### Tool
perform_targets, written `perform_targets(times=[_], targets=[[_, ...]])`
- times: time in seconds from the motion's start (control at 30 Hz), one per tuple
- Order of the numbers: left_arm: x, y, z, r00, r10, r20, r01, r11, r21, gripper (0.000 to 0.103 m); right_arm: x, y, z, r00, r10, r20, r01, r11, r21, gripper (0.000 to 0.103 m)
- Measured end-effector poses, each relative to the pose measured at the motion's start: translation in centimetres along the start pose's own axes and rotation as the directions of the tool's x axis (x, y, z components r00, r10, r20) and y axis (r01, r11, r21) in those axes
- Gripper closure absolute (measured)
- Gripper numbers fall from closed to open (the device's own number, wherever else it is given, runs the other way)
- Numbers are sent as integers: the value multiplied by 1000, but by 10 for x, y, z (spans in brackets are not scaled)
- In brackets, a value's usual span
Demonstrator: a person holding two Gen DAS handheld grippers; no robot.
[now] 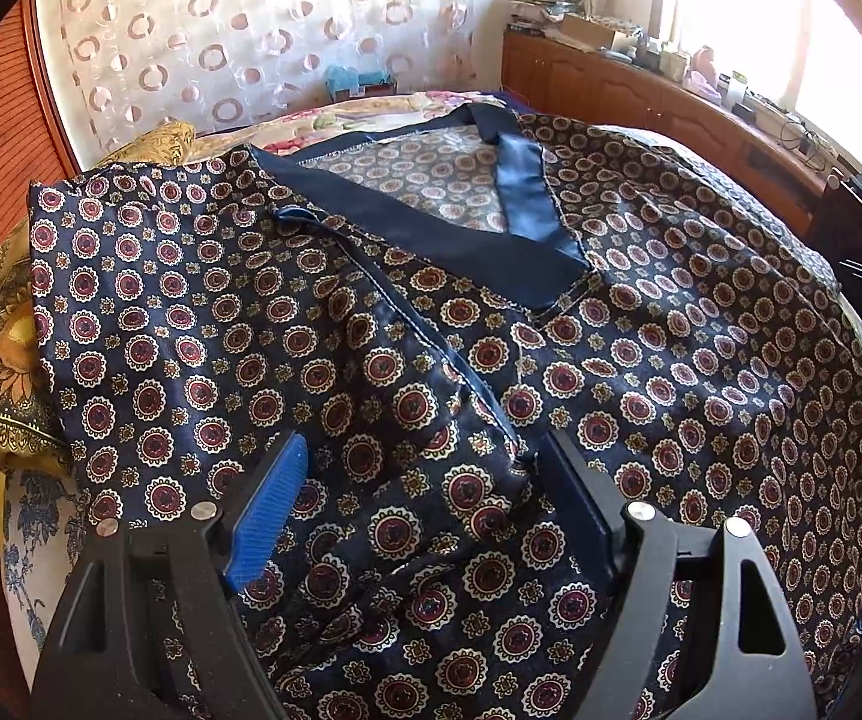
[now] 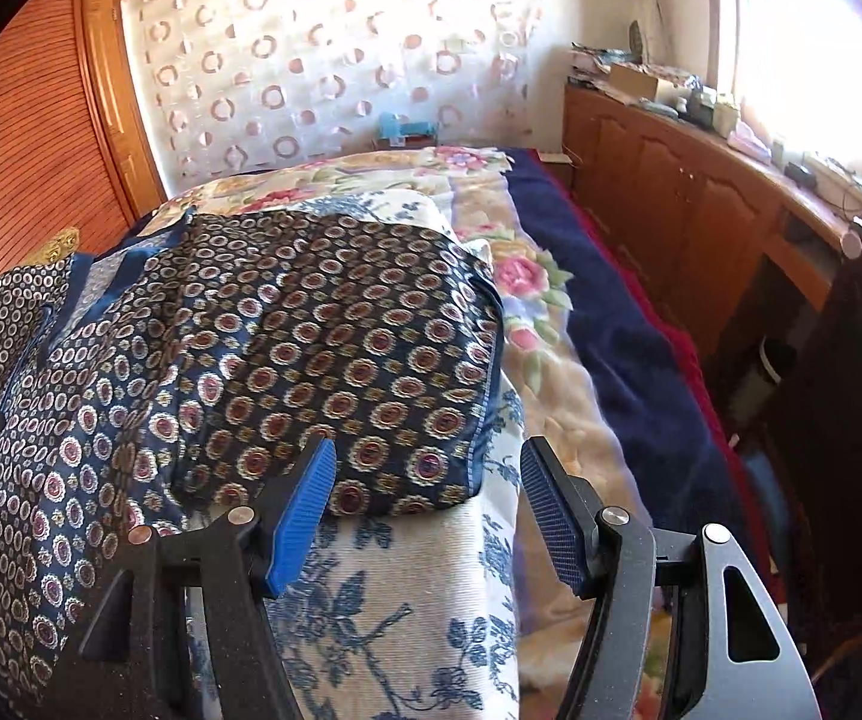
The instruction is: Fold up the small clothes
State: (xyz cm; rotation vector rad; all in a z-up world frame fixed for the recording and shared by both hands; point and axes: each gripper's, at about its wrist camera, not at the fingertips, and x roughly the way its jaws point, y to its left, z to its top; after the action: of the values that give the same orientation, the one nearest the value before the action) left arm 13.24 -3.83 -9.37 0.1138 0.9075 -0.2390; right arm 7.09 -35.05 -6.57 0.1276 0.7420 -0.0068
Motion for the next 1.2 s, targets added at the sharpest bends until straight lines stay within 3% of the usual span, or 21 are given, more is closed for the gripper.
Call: perform_targets(times=[0.17,0.23,0.67,0.8,1.07,1.2], targets=[[3,-2,2,1000,-9,-5,9,1000,5,19,19,2,11,999,18,-40,-17,999,28,37],[4,-3,1,1000,-15,-12,15,1000,13,12,24,-4,11,998,30,-61,-28,999,32,37],[7,-7,2,1000,-20,-19,21,999,27,6,34,-3,23,995,26,-91,-28,999,-18,37],[9,-9,1,999,-31,-28,32,999,38,1,34,-5,26,995,14,-95,-18,999,-34,45],[10,-9,3,999,-31,-28,33,999,40,0,32,-2,27,995,-7,-96,-1,997,-74,62],[10,-9,3,999,-31,-28,32,999,40,0,28,5,27,996,-40,-77,30,991,-129,91]])
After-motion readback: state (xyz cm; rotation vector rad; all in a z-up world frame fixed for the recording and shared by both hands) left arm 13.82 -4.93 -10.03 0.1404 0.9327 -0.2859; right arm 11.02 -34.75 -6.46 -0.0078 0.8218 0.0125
